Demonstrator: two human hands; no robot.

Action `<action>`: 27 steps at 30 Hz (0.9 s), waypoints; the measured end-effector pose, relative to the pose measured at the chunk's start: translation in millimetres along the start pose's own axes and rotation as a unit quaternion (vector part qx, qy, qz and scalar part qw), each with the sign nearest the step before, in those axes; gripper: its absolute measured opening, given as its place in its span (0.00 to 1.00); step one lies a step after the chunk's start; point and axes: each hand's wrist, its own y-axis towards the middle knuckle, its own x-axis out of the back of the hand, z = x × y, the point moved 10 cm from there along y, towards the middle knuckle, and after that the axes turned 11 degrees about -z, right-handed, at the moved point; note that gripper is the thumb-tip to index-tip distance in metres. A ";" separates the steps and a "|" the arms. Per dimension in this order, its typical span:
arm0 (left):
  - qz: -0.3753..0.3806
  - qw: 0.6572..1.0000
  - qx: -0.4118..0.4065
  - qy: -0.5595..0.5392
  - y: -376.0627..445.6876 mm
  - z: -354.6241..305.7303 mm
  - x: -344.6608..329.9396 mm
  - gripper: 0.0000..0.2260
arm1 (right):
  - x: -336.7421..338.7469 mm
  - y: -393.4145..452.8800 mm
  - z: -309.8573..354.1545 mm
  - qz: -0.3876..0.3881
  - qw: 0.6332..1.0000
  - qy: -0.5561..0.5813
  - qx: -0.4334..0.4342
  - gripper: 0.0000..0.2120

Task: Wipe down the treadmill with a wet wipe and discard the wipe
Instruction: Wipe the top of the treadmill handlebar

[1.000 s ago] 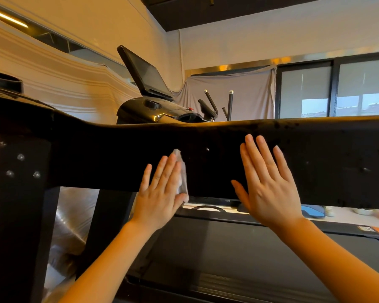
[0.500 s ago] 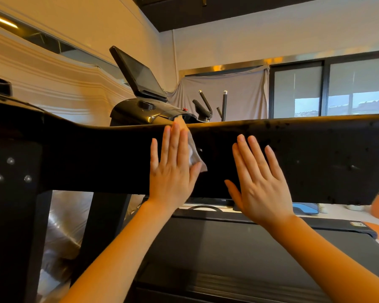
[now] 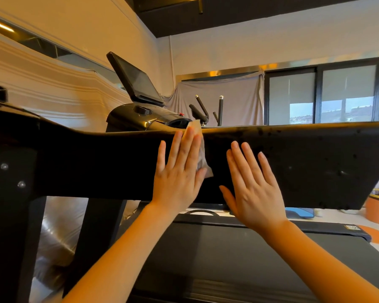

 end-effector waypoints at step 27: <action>0.014 0.998 0.063 0.012 -29.9 31.0 -2.7 0.31 | -1.4 -0.4 -0.4 0.001 1.000 0.002 0.001 0.32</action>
